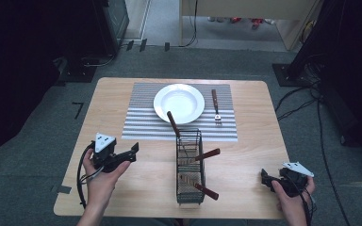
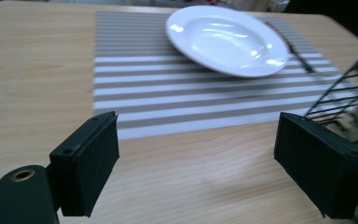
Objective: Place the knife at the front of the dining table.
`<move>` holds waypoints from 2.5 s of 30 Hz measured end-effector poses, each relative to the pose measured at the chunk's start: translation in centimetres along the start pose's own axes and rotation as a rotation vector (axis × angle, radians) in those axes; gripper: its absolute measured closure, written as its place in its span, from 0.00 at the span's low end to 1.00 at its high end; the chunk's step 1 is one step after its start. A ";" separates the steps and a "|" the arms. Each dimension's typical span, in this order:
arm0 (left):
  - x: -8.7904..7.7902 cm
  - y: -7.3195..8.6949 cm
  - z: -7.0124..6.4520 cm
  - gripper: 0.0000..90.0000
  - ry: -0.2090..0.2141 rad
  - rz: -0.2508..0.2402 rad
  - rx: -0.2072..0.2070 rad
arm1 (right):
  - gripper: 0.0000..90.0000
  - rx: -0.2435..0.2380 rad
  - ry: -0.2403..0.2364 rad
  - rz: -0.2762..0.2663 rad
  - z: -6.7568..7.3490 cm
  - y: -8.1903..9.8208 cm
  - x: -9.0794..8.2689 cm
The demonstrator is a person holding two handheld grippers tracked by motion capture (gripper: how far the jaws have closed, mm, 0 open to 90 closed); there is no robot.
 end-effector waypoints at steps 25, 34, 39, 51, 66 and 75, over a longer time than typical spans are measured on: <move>3.5 -6.0 -5.9 0.21 0.141 -0.039 0.053 | 0.00 -0.003 0.001 0.000 0.0 0.0 0.0; 4.6 -6.7 -7.3 0.37 0.187 -0.056 0.052 | 0.00 -0.002 0.001 0.000 0.0 0.0 0.0; 5.3 -7.1 -7.8 0.44 0.192 -0.047 0.054 | 0.00 -0.002 0.001 0.001 0.0 0.0 0.0; 6.4 -7.6 -7.9 0.76 0.257 -0.069 0.009 | 0.00 -0.002 0.001 0.000 0.0 0.0 0.0; 4.7 -8.5 -7.4 0.90 0.360 -0.171 -0.025 | 0.00 -0.002 0.001 0.000 0.0 0.0 0.0; 2.0 -10.0 -6.9 0.91 0.385 -0.277 -0.008 | 0.00 -0.002 0.000 -0.001 0.0 0.0 0.0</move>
Point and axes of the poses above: each handheld gripper's, and its own axes: x roughly forward along the jaws, y roughly out of its underside, z roughly to its left, the point moved 5 cm from there along x, roughly forward along the jaws, and after that the axes turned 14 degrees about x, right-handed, at the moved point
